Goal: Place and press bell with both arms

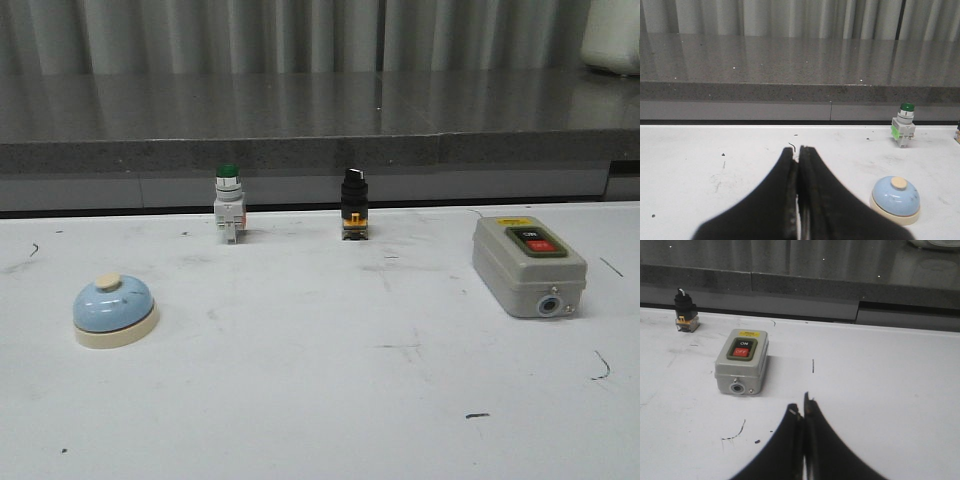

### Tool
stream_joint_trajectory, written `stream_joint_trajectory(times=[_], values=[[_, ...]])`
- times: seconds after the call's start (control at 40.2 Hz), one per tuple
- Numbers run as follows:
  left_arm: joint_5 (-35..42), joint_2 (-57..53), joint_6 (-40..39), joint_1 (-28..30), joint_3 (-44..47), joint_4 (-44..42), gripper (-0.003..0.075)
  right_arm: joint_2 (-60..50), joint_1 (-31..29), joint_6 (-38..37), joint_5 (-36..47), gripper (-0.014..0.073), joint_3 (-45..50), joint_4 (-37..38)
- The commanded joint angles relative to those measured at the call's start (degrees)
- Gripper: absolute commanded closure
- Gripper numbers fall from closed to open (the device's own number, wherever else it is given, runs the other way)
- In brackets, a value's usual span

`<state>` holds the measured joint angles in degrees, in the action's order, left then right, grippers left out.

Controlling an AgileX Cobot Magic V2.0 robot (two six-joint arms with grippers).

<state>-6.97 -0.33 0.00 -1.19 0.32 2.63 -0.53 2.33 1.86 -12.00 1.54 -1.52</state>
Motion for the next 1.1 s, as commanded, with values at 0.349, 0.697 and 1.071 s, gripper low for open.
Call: stream_joint_trajectory(times=[0.349, 0.697, 1.071], values=[[4.9, -0.9, -0.7, 0.1, 1.2, 0.0, 0.074, -1.0, -0.3, 0.4, 4.8, 0.0664, -0.3, 0.7], [4.9, -0.9, -0.7, 0.1, 1.2, 0.0, 0.074, -1.0, -0.3, 0.4, 4.9, 0.0664, -0.3, 0.7], [9.5, -0.9, -0.7, 0.1, 1.2, 0.0, 0.074, -1.0, -0.3, 0.3, 7.2, 0.0664, -0.3, 0.6]])
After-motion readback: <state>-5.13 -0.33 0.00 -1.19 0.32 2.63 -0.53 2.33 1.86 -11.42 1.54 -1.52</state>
